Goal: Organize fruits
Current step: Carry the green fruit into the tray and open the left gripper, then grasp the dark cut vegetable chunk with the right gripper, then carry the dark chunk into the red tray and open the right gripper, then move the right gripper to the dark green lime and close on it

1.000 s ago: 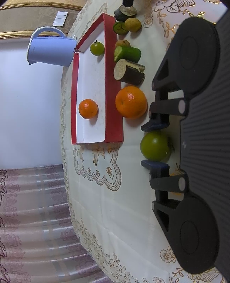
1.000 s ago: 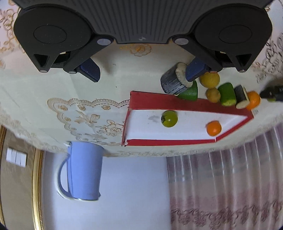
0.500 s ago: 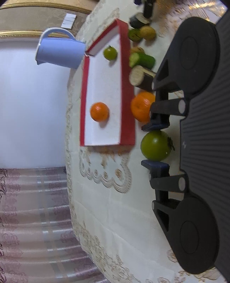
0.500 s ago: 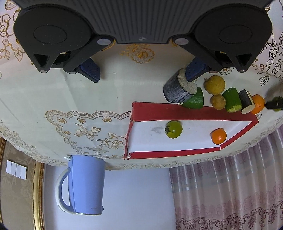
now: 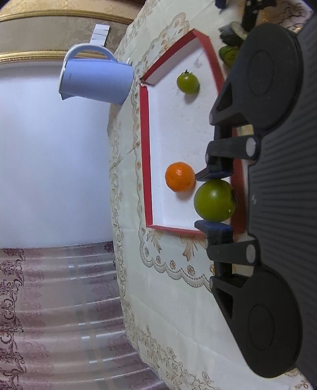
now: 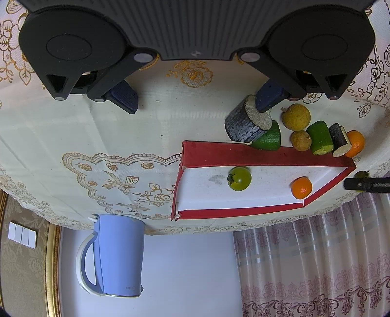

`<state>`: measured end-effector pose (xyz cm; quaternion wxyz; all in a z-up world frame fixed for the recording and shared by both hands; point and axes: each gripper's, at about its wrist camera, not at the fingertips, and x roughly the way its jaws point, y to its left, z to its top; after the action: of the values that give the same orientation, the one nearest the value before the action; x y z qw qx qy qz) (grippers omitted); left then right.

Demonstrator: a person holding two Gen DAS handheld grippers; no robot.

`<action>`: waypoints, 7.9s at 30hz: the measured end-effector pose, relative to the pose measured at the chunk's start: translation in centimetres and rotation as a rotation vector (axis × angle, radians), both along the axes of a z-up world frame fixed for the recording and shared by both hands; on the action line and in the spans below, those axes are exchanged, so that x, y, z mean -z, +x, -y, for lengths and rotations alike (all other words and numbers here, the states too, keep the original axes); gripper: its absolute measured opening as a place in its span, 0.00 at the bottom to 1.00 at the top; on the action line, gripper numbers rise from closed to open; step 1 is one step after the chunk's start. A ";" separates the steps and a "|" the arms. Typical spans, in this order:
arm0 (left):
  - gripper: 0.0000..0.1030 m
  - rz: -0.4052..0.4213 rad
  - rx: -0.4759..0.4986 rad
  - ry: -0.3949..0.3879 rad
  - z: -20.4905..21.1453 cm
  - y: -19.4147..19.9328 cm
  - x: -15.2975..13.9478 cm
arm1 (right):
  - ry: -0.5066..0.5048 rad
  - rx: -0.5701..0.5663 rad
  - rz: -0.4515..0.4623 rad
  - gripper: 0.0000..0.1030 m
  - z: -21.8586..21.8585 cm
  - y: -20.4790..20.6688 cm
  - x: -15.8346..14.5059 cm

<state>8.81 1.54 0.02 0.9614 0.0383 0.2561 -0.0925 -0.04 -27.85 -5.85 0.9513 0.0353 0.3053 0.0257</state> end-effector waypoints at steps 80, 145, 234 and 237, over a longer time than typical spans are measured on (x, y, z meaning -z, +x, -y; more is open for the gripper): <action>1.00 -0.104 -0.100 -0.039 -4.4 -5.6 5.5 | -0.099 0.013 0.014 0.42 -4.7 1.8 -0.4; 1.00 -0.116 -0.101 -0.015 -4.0 -5.3 5.7 | -0.077 -0.001 0.096 0.60 -3.6 0.7 -2.8; 1.00 -0.122 -0.138 -0.024 -3.7 -5.0 5.7 | -0.113 -0.032 0.065 0.33 -7.4 2.6 -1.6; 1.00 -0.122 -0.138 -0.023 -3.8 -5.1 5.8 | -0.123 -0.024 0.078 0.32 -7.1 2.3 -2.0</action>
<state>3.76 5.32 -5.74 0.9486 0.0037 0.3150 -0.0313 2.25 -20.74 -3.89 0.9625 -0.0279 0.2692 0.0198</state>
